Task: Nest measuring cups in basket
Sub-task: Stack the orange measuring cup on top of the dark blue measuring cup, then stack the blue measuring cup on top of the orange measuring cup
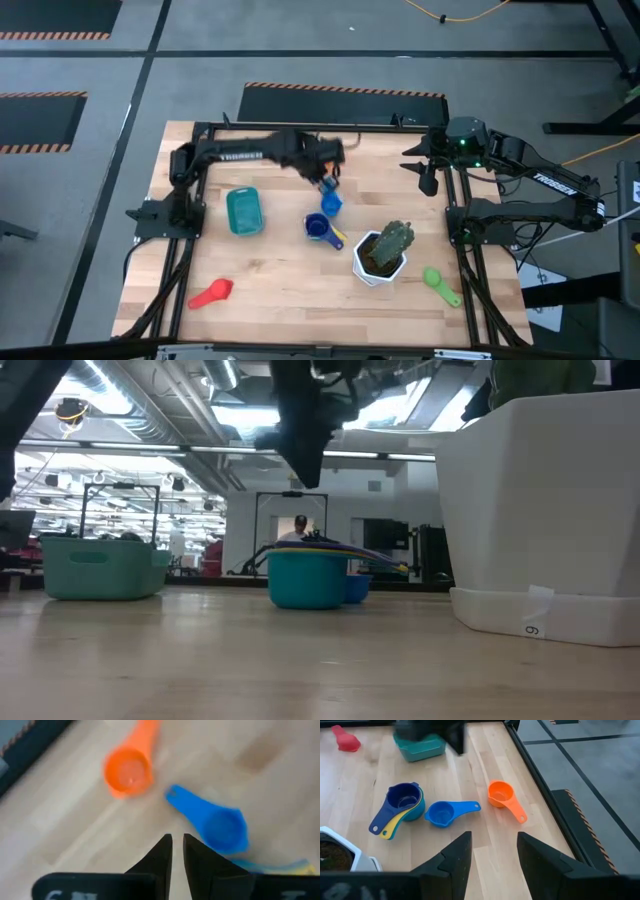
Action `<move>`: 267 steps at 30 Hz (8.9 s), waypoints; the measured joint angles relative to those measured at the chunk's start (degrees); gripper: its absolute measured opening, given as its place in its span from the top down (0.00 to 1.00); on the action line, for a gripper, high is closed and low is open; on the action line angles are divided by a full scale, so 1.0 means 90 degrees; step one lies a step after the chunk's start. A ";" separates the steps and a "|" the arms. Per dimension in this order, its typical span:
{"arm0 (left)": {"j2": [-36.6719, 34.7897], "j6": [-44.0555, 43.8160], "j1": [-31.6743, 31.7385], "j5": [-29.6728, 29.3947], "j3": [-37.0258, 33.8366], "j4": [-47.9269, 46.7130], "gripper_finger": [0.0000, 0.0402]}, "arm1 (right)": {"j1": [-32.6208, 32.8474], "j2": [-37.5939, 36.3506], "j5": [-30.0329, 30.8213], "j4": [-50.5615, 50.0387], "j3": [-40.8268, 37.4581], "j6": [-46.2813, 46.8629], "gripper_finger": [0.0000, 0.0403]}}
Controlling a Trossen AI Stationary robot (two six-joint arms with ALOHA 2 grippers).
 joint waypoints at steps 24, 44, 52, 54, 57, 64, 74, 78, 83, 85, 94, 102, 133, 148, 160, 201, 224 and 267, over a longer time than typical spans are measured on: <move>0.0739 0.0683 0.2099 0.0839 0.0007 0.0197 0.71 | 0.0000 0.0000 0.0000 -0.0006 0.0000 0.0000 0.60; 0.1854 0.0654 0.2084 0.1212 0.0000 0.0879 0.71 | -0.0002 0.0000 0.0002 -0.0004 0.0000 -0.0002 0.60; 0.2121 0.0680 0.2079 0.1438 0.0000 0.0963 0.71 | 0.0000 0.0000 0.0002 -0.0006 0.0000 -0.0007 0.60; 0.2138 0.0732 0.2079 0.1494 0.0000 0.0977 0.71 | 0.0000 0.0000 0.0002 -0.0006 0.0000 -0.0007 0.60; 0.2155 0.0836 0.2076 0.1523 0.0000 0.0980 0.72 | 0.0000 0.0000 0.0002 -0.0006 0.0000 -0.0010 0.60; 0.2157 0.0841 0.2078 0.1520 0.0000 0.0978 0.81 | -0.0001 0.0000 0.0002 -0.0004 0.0000 -0.0024 0.60; 0.2157 0.0867 0.2079 0.1517 0.0000 0.0980 0.98 | 0.0000 0.0000 0.0002 -0.0008 0.0000 -0.0024 0.60; 0.2157 0.1052 0.2084 0.1516 0.0000 0.0980 0.98 | 0.0000 0.0000 0.0002 -0.0009 0.0000 -0.0024 0.60; 0.2031 0.1449 0.2070 0.1498 0.0000 0.0942 0.99 | 0.0000 0.0000 0.0005 -0.0014 0.0000 -0.0024 0.60; 0.1891 0.1635 0.2041 0.1474 0.0000 0.0958 0.99 | 0.0000 0.0000 0.0005 -0.0013 0.0000 -0.0022 0.60; 0.0783 0.2566 0.1824 0.1198 0.0002 0.0440 0.99 | -0.0002 0.0000 0.0005 -0.0112 0.0002 0.0010 0.60; -0.0110 0.3024 0.1039 0.1192 0.0007 0.0043 1.00 | 0.0000 0.0002 0.0005 -0.0198 0.0005 -0.0002 0.60; 0.0044 0.2475 -0.1156 0.0703 -0.0460 0.0284 0.99 | 0.0000 0.0005 0.0001 -0.0215 0.0007 0.0002 0.60; 0.0114 0.2346 -0.1144 0.1211 -0.1492 0.1145 0.99 | -0.0002 0.0005 0.0002 -0.0225 0.0007 0.0015 0.60; 0.0122 0.2334 -0.1146 0.1209 -0.1908 0.1496 0.98 | -0.0002 0.0005 0.0002 -0.0225 0.0007 0.0017 0.60; 0.0107 0.1821 -0.0901 0.1088 -0.1943 0.1902 0.77 | -0.0001 0.0005 0.0002 -0.0216 0.0006 0.0002 0.60; 0.0187 0.0175 -0.0350 0.1080 -0.1930 0.2393 0.77 | 0.0000 0.0005 0.0002 -0.0217 0.0005 0.0000 0.60; -0.0330 0.2353 -0.0037 0.1018 -0.1936 0.2159 0.77 | -0.0002 0.0239 -0.0170 -0.0254 -0.0002 0.0928 0.60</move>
